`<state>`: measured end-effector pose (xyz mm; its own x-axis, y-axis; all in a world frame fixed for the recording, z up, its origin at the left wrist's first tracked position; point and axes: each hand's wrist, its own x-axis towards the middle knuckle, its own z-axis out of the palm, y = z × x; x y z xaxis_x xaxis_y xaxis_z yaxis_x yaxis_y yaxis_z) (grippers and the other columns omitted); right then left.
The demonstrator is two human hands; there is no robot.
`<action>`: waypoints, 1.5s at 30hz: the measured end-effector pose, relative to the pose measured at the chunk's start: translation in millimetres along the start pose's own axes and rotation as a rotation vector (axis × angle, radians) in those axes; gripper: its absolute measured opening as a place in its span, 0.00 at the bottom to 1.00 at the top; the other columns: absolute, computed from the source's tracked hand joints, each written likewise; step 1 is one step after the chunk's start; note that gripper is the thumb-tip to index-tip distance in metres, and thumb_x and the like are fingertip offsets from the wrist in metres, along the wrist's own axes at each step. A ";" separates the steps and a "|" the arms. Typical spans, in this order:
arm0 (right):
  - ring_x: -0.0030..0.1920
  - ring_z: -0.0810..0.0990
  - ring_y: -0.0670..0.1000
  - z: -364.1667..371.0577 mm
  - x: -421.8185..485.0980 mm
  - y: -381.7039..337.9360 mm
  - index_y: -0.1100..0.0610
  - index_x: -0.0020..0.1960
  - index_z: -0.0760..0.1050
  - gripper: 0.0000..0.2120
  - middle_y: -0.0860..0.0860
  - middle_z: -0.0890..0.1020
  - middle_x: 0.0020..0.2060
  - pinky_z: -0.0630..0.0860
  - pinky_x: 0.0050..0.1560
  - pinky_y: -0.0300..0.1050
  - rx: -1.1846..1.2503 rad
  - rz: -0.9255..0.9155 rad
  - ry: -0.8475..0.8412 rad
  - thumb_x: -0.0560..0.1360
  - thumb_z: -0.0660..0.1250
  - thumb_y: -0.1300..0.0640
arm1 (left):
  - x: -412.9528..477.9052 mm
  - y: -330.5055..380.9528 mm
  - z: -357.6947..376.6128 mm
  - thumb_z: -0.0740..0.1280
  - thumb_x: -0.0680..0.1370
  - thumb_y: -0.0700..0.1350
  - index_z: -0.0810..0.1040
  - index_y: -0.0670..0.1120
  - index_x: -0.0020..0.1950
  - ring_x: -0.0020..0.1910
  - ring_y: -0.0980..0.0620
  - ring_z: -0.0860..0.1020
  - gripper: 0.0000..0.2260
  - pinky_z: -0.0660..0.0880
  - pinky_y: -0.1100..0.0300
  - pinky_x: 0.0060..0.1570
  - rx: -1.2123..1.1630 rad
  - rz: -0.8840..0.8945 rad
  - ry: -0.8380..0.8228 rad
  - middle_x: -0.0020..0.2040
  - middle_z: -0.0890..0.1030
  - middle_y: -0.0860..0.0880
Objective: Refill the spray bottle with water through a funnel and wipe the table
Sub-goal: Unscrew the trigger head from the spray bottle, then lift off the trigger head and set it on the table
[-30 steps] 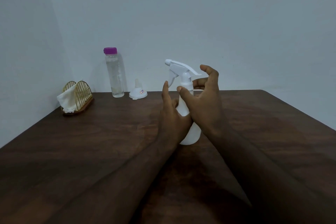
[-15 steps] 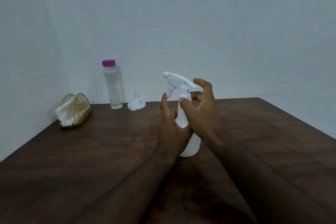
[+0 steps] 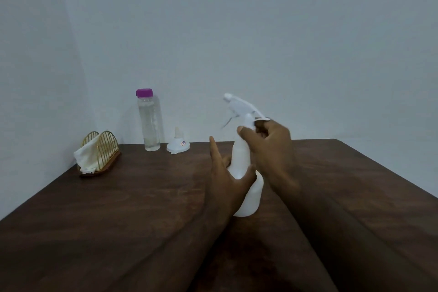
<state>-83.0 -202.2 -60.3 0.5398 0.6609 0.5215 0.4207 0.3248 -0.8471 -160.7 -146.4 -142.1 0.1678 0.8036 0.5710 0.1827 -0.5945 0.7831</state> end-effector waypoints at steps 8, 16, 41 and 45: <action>0.33 0.74 0.46 -59.3 32.0 -9.0 0.58 0.52 0.79 0.13 0.49 0.77 0.36 0.73 0.30 0.40 0.487 0.153 0.118 0.71 0.76 0.53 | 8.9 -11.4 -24.1 0.66 0.72 0.59 0.74 0.52 0.54 0.40 0.59 0.77 0.15 0.76 0.60 0.40 0.179 0.181 0.110 0.43 0.78 0.57; 0.28 0.77 0.46 -80.0 -0.1 44.7 0.47 0.68 0.66 0.24 0.56 0.82 0.42 0.74 0.30 0.42 0.368 0.299 0.060 0.76 0.71 0.59 | 17.2 -24.7 -34.6 0.73 0.73 0.42 0.76 0.46 0.60 0.55 0.56 0.72 0.16 0.71 0.51 0.59 0.240 0.373 0.236 0.55 0.78 0.52; 0.34 0.84 0.50 -110.1 1.0 27.6 0.62 0.50 0.78 0.05 0.58 0.84 0.38 0.83 0.40 0.43 0.502 0.296 -0.134 0.78 0.66 0.60 | 20.3 -24.8 -39.2 0.75 0.72 0.41 0.77 0.46 0.62 0.63 0.46 0.72 0.19 0.73 0.47 0.61 0.197 0.220 0.226 0.62 0.74 0.45; 0.35 0.85 0.49 -113.5 2.9 28.4 0.63 0.52 0.78 0.06 0.57 0.85 0.38 0.82 0.38 0.40 0.608 0.358 -0.092 0.79 0.65 0.61 | 21.2 -23.9 -39.6 0.75 0.71 0.40 0.77 0.45 0.62 0.62 0.46 0.73 0.20 0.75 0.46 0.59 0.181 0.215 0.232 0.62 0.74 0.45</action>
<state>13.3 -267.8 -71.2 0.4940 0.8432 0.2120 -0.2674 0.3794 -0.8858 -200.0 -114.1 -138.9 0.0001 0.6320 0.7750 0.3389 -0.7292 0.5945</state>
